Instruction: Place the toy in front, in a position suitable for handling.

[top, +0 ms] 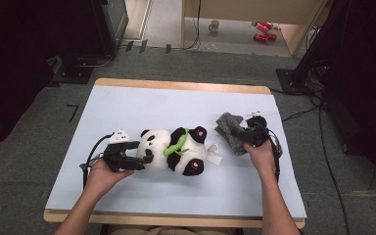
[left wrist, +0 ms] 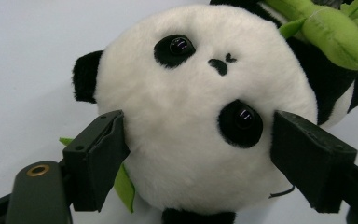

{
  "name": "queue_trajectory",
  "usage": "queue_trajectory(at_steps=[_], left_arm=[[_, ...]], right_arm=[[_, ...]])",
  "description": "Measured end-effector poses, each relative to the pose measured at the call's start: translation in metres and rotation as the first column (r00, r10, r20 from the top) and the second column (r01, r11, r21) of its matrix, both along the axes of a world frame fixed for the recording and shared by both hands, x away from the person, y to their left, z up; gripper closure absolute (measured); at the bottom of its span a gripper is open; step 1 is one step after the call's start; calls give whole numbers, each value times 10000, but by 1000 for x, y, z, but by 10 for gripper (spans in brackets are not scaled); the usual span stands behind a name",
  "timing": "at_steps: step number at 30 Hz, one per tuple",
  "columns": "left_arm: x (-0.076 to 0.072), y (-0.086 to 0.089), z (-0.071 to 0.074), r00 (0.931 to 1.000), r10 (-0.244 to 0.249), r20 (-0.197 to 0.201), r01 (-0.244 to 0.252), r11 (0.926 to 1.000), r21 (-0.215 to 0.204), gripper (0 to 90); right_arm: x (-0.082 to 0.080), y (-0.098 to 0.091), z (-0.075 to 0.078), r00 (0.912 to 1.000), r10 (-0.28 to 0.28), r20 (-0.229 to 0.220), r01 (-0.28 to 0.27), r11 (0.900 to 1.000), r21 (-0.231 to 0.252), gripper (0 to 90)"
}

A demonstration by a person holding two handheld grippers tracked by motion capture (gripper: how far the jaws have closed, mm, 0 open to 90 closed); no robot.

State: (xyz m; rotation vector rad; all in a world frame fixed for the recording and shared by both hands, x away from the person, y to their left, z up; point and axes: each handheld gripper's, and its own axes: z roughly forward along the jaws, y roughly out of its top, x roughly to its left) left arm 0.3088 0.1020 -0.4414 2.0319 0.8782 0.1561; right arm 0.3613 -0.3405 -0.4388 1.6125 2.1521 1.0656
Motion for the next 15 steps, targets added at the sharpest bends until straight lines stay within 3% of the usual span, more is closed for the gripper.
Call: queue_trajectory(at_steps=[7, 11, 15], left_arm=[[1, 0, -2, 9999, -136, -74, 136, 9999, -102, 172], [3, 2, -10, 10000, -42, 63, 46, 9977, -682, 173], [7, 2, -13, 10000, 53, -52, -59, 9944, -1056, 203]], right_arm=[[-6, 11, 15, 9992, 328, 214, -327, 9994, -67, 736], [-7, 12, 26, 9993, 274, 269, -275, 9996, 56, 736], [-8, 14, 36, 9992, 295, 281, -296, 9996, 34, 735]])
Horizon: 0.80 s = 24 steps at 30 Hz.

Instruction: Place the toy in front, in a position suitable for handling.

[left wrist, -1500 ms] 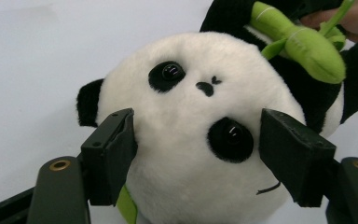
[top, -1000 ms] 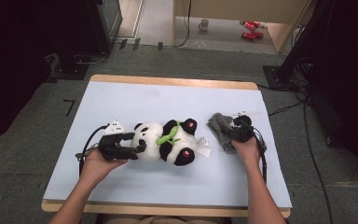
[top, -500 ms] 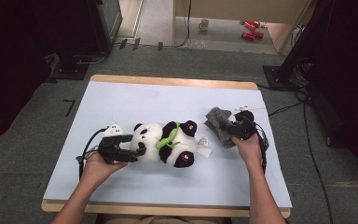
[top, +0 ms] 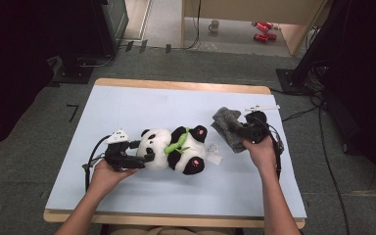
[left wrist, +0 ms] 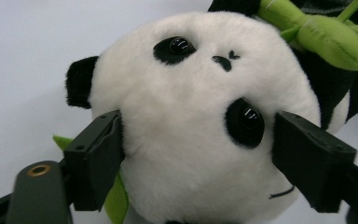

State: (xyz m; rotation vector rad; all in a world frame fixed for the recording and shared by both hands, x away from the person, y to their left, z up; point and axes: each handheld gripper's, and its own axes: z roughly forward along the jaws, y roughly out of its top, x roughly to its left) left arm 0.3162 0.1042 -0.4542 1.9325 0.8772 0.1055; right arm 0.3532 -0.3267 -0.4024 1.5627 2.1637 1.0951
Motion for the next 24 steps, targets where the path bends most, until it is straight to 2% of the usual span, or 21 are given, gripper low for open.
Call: queue_trajectory(at_steps=[2, 3, 6, 10, 12, 14, 16, 17, 18, 19, 22, 24], left_arm=[[0, -1, 0, 10000, 21, 30, -21, 10000, -31, 219], [0, -1, 0, 10000, 4, 68, -4, 10000, 55, 222], [-2, -3, 1, 9999, 41, 152, -44, 9998, 203, 241], [-5, -4, 3, 9997, 87, 216, -96, 9993, 375, 281], [-6, -5, 4, 9996, 57, 282, -71, 9987, 498, 281], [-6, -5, 5, 9996, 93, 267, -106, 9987, 507, 280], [-6, -5, 5, 9996, 99, 248, -111, 9987, 500, 279], [-6, -5, 5, 9996, 98, 263, -112, 9986, 508, 277], [-6, -5, 5, 9995, 94, 288, -109, 9986, 526, 277], [-6, -5, 5, 9995, 115, 279, -129, 9986, 511, 274], [-6, -5, 4, 9996, 107, 257, -119, 9988, 479, 272], [-5, -4, 4, 9997, 122, 204, -130, 9992, 371, 270]], right_arm=[[0, 1, 5, 10000, 4, 20, -4, 10000, -36, 736], [0, 3, 7, 10000, -8, 47, 9, 9999, -158, 736], [-2, 9, 16, 9996, 153, 235, -150, 9998, -103, 735], [-3, 22, 21, 9993, 338, 156, -330, 9982, -509, 735], [-4, 28, 24, 9989, 475, 65, -470, 9975, -528, 735], [-5, 33, 27, 9978, 651, 86, -647, 9969, -454, 735], [-3, 39, 33, 9971, 754, -71, -757, 9952, -626, 735], [-1, 43, 41, 9961, 878, -117, -884, 9936, -709, 734], [-1, 43, 41, 9961, 878, -117, -884, 9936, -709, 734], [2, 48, 49, 9951, 980, -109, -985, 9936, -559, 734], [5, 54, 56, 9940, 1084, -113, -1089, 9922, -608, 734], [9, 64, 64, 9919, 1269, -73, -1271, 9884, -832, 734]])
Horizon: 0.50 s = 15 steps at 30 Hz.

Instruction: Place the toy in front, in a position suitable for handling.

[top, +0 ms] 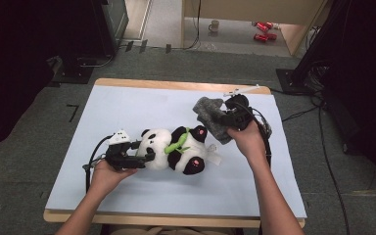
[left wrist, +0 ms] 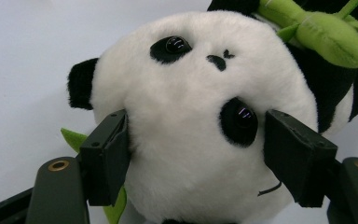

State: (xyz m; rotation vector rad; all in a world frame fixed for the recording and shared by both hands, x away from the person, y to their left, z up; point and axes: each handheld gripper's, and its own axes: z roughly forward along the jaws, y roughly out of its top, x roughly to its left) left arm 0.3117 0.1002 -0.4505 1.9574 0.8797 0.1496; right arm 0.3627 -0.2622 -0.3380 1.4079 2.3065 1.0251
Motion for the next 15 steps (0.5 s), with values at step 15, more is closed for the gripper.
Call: queue_trajectory(at_steps=[15], left_arm=[[1, 0, 0, 10000, 7, -73, -8, 10000, -23, 275]], right_arm=[[15, 44, 17, 9971, 744, -143, -745, 9972, -67, 734]])
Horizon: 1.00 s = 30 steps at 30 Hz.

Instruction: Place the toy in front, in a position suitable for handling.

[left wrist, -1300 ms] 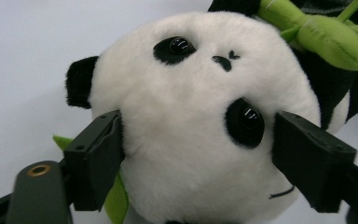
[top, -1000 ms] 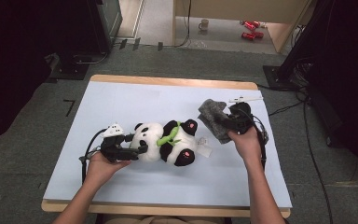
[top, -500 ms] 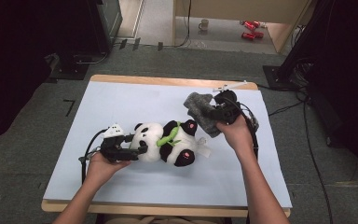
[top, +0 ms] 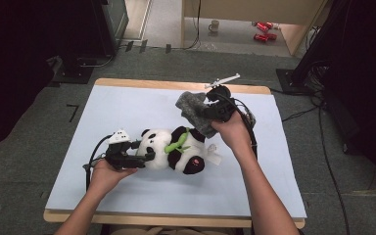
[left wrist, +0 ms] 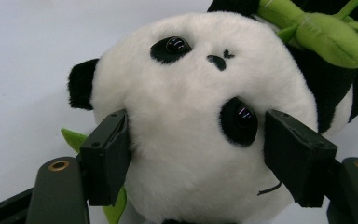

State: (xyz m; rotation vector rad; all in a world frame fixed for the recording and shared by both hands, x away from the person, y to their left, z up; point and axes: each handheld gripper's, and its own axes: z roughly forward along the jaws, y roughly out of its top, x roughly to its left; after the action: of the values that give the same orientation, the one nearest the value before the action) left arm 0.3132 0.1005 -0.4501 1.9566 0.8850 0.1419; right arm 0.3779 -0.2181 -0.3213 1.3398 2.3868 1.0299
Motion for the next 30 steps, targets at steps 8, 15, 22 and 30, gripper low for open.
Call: queue_trajectory(at_steps=[8, 15, 22, 30], left_arm=[[2, 0, 2, 9998, 34, -194, -32, 10000, 53, 300], [3, 0, 3, 9998, 25, -210, -24, 10000, 48, 300], [4, -1, 5, 9997, 2, -256, 2, 9999, 164, 317], [6, 0, 4, 9995, 9, -327, -7, 10000, 57, 323]], right_arm=[[6, 33, -6, 9983, 538, -209, -540, 9985, -48, 732], [9, 59, -8, 9953, 928, -271, -930, 9957, -43, 731], [14, 88, -6, 9900, 1382, -285, -1386, 9903, -123, 732], [19, 116, -14, 9848, 1697, -362, -1707, 9850, -246, 731]])
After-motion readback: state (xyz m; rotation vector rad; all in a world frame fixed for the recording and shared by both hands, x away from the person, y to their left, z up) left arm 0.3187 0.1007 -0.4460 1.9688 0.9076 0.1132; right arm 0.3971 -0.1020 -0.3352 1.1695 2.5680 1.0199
